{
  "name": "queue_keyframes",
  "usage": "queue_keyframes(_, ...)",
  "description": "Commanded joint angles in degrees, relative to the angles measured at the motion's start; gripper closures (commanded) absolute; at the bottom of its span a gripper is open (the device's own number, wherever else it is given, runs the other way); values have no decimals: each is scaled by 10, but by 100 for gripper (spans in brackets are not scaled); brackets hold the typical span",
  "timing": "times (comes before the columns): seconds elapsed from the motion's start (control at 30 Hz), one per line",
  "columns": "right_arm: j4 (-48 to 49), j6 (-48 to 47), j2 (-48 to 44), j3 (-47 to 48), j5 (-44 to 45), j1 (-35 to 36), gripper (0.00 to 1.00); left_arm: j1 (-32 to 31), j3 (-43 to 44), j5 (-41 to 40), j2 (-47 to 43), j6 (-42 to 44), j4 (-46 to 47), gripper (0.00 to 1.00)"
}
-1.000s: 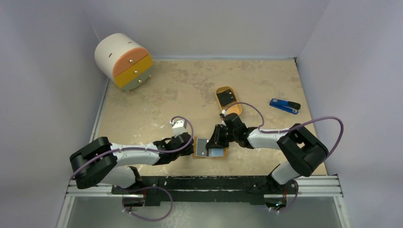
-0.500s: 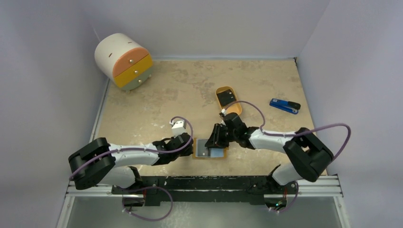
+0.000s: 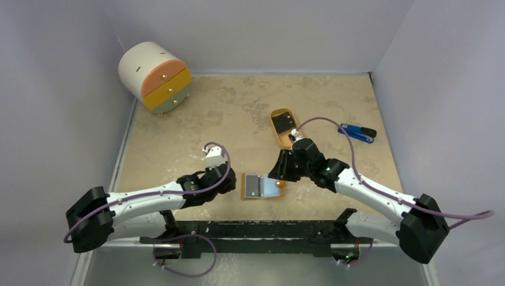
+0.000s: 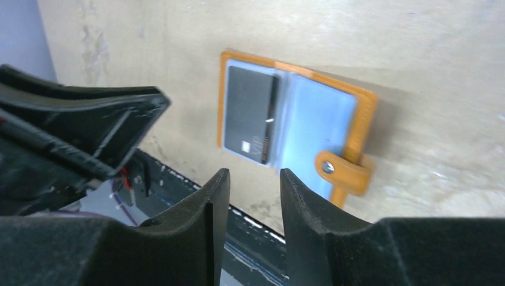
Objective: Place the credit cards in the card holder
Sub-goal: Insert the credit card into the card holder, then pick up the credit card from the storage box.
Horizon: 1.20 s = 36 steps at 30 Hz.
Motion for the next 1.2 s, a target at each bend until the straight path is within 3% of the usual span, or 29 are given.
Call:
queue_keyframes(0.0, -97, -3, -77, -8, 128, 1, 60, 0, 47, -6, -28, 30, 1, 71)
queue_keyframes(0.13, -83, -22, -129, 6, 187, -41, 53, 1, 66, 7, -25, 48, 18, 63)
queue_keyframes(0.3, -6, -25, -58, 76, 153, -165, 52, 1, 83, -19, -33, 49, 1, 50)
queue_keyframes(0.37, 43, 14, -19, 88, 169, -186, 46, 1, 83, -31, -39, 43, -12, 46)
queue_keyframes(0.47, 81, 89, 58, 120, 181, -202, 39, 1, 81, -40, -46, 34, -28, 44)
queue_keyframes(0.8, 172, 285, 230, 173, 207, -206, 43, 1, 77, -44, -58, 26, -44, 44)
queue_keyframes(1.17, 207, 301, 334, 222, 209, -206, 46, 1, 76, -42, -42, 40, -39, 44)
